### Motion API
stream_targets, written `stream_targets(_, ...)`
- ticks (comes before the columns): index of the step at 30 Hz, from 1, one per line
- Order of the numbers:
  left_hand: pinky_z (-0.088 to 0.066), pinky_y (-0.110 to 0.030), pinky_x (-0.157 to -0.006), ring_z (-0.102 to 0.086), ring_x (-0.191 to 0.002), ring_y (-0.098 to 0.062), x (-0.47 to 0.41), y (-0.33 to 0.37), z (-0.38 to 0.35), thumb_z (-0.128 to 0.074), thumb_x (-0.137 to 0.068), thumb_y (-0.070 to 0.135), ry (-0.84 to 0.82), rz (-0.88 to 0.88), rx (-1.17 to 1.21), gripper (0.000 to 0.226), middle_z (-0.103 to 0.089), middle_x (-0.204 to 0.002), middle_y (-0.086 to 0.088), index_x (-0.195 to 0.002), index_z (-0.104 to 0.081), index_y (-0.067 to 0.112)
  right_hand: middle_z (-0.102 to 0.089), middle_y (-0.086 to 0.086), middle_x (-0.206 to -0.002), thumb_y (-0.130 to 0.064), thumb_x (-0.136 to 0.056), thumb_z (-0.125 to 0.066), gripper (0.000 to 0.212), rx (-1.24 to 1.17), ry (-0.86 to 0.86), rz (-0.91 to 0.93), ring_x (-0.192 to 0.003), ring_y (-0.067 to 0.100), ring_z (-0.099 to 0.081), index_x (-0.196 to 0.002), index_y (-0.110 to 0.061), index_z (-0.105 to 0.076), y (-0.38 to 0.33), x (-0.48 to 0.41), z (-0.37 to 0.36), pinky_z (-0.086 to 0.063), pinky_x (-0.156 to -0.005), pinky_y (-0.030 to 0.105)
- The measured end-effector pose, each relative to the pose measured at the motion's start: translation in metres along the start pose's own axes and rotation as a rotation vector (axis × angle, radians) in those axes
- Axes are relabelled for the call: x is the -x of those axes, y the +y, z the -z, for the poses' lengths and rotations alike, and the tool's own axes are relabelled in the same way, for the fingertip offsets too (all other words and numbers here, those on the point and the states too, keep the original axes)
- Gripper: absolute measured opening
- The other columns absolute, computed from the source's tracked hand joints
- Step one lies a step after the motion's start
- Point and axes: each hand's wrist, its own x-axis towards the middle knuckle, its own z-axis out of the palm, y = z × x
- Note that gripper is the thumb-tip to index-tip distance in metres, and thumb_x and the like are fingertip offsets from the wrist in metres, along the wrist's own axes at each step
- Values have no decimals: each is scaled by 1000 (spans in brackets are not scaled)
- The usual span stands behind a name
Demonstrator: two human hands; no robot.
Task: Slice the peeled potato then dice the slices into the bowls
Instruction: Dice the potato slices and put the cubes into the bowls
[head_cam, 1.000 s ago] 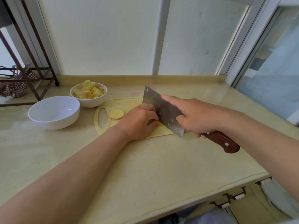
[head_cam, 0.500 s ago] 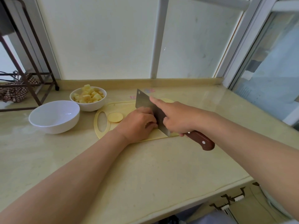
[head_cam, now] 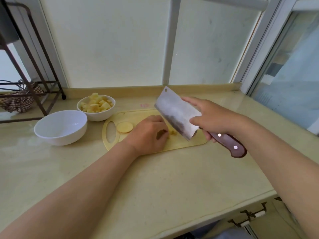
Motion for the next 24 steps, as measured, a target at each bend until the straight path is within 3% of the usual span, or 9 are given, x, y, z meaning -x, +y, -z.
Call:
stream_targets(3, -51, -35, -70, -56, -80, -21, -2, -1, 1, -56, -75, 19, -14, 80, 34, 16, -60, -86, -1, -85, -66, 11, -57, -5, -42, -4, -95, -47, 76, -208, 72, -58, -35, 18, -53, -153, -52, -32, 23, -5, 4, -50, -45, 31)
stream_targets(8, -46, -36, -73, -48, -85, -18, -3, 0, 1, -53, -71, 19, -70, 161, 9, 23, -52, -91, 3, -94, -52, 15, -59, 1, -57, 0, -93, -52, 75, -471, 134, -67, -41, 22, -52, -149, -49, -43, 54, -25, -9, -49, -43, 32)
stream_targets(13, -41, -27, -77, -47, -87, -11, -5, 1, -1, -51, -75, 28, -143, 267, -11, 43, -47, -110, 5, -116, -48, 16, -57, 11, -69, 2, -91, -52, 76, -549, 128, -50, -43, 23, -53, -149, -46, -44, 65, -45, -21, -50, -44, 34)
stream_targets(16, -47, -34, -83, -54, -86, -10, -7, 3, -2, -49, -76, 36, -228, 345, -14, 56, -48, -121, 5, -130, -40, 21, -56, 10, -65, 2, -92, -52, 75, -541, 95, -43, -43, 23, -52, -147, -49, -45, 71, -48, -22, -49, -43, 33)
stream_targets(19, -50, -38, -84, -55, -92, -12, -9, 3, -1, -53, -80, 38, -276, 379, -13, 60, -54, -111, 8, -136, -36, 25, -54, 5, -56, 2, -93, -52, 75, -527, 50, -34, -42, 21, -51, -142, -54, -43, 75, -49, -23, -48, -41, 32)
stream_targets(24, -50, -32, -82, -55, -89, -6, -9, 2, 1, -63, -84, 29, -246, 370, 40, 50, -57, -106, 8, -130, -45, 22, -58, -4, -49, 1, -96, -50, 72, -519, -10, 2, -43, 21, -53, -132, -59, -38, 74, -48, -25, -48, -42, 31)
